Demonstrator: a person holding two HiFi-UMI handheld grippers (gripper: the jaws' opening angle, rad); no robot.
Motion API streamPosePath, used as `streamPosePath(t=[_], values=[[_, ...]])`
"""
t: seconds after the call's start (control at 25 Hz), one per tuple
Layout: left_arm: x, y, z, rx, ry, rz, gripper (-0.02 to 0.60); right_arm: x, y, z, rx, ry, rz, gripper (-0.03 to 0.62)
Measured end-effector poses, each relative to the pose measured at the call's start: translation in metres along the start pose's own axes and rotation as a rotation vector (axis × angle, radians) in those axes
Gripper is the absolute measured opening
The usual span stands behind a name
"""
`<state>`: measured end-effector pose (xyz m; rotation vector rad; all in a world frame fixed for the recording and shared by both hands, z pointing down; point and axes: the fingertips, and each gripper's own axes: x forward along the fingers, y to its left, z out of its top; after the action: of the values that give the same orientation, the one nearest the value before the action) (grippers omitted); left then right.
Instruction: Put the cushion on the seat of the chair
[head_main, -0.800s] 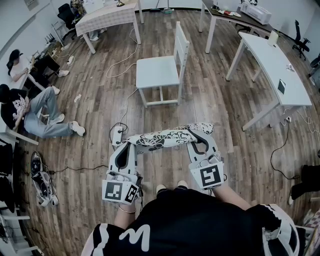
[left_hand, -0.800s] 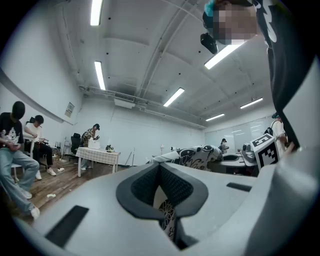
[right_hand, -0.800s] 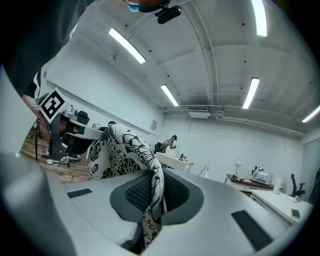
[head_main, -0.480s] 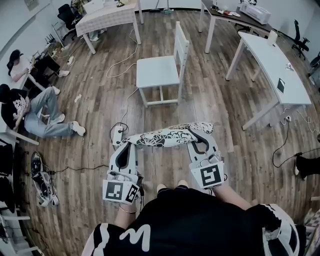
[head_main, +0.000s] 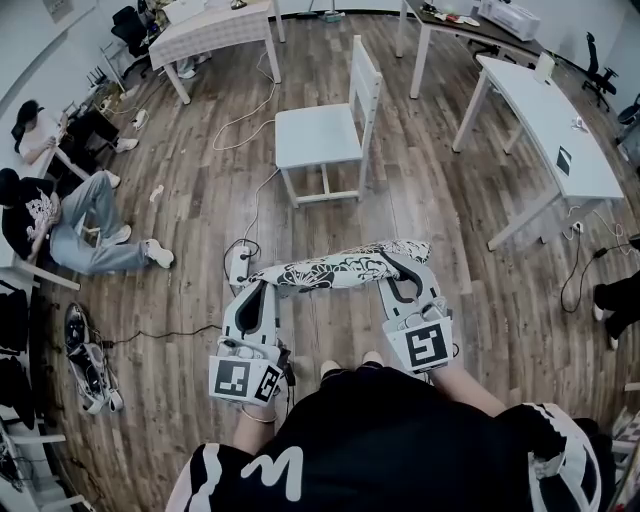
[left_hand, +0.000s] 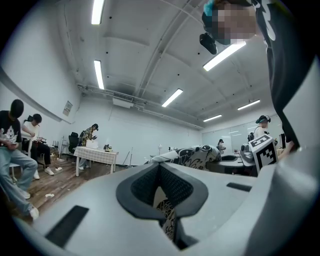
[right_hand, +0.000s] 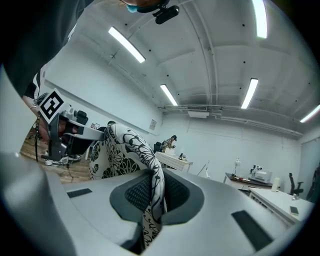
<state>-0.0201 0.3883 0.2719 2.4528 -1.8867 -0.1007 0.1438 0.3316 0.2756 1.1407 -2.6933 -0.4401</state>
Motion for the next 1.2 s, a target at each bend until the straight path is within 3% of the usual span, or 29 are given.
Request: streamPosePath(t=[0.68, 1.2], values=[[-0.021, 0.042, -0.003, 0.034, -0.003, -0.065, 0.003, 0.016, 0.041, 0.014, 0.023, -0.023, -0.064, 0.031], [-0.008, 0.048, -0.016, 0.007, 0.002, -0.078, 0.003, 0.026, 0.038, 0.001, 0.062, -0.006, -0.069, 0.031]])
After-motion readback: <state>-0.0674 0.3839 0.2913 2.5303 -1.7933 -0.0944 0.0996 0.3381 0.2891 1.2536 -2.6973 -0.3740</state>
